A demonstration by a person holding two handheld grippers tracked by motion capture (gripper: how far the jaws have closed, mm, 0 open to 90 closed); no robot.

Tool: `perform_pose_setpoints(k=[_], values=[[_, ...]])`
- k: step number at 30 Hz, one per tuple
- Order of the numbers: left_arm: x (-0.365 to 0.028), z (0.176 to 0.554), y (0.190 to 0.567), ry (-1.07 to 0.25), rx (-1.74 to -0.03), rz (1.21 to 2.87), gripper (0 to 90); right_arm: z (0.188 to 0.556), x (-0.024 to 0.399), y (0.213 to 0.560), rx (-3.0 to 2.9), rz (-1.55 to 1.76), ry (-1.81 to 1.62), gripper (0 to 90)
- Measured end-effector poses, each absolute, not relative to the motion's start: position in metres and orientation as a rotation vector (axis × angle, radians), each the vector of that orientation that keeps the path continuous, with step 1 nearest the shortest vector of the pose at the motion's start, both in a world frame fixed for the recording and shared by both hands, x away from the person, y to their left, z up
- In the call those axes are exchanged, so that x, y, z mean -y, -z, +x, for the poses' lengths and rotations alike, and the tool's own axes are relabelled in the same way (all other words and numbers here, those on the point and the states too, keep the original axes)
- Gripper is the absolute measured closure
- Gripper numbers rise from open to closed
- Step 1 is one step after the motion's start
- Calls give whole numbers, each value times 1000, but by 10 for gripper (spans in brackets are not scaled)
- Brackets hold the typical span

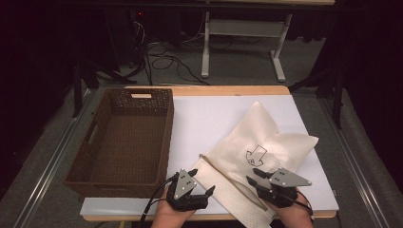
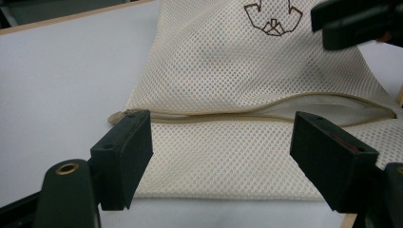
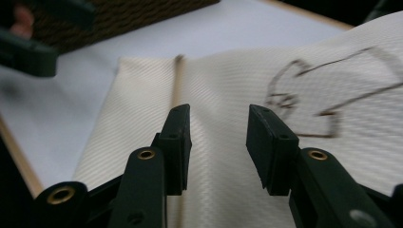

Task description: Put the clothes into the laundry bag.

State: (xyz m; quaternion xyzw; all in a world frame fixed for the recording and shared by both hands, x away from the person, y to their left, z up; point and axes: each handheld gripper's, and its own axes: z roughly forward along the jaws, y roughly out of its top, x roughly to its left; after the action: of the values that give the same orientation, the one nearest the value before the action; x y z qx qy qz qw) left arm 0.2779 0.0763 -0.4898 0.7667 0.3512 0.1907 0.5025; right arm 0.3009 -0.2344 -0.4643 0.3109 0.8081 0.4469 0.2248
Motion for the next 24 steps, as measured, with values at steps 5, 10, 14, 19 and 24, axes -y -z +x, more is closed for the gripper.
perform_pose_setpoints(k=[5, 10, 14, 19, 24], values=[[-75, 278, 490, -461, -847, 1854, 227, 304, 267, 455, -2100, 950, -1247, 605], [-74, 279, 490, -457, -840, 1857, 228, 307, 297, 455, -2016, 1073, -1221, 578], [-69, 281, 489, -449, -826, 1861, 228, 308, 311, 461, -1982, 1159, -1188, 509], [-62, 284, 488, -436, -799, 1867, 229, 309, 322, 471, -1967, 1280, -1162, 304], [-57, 286, 488, -425, -778, 1876, 229, 317, 326, 491, -2013, 1443, -1137, 227]])
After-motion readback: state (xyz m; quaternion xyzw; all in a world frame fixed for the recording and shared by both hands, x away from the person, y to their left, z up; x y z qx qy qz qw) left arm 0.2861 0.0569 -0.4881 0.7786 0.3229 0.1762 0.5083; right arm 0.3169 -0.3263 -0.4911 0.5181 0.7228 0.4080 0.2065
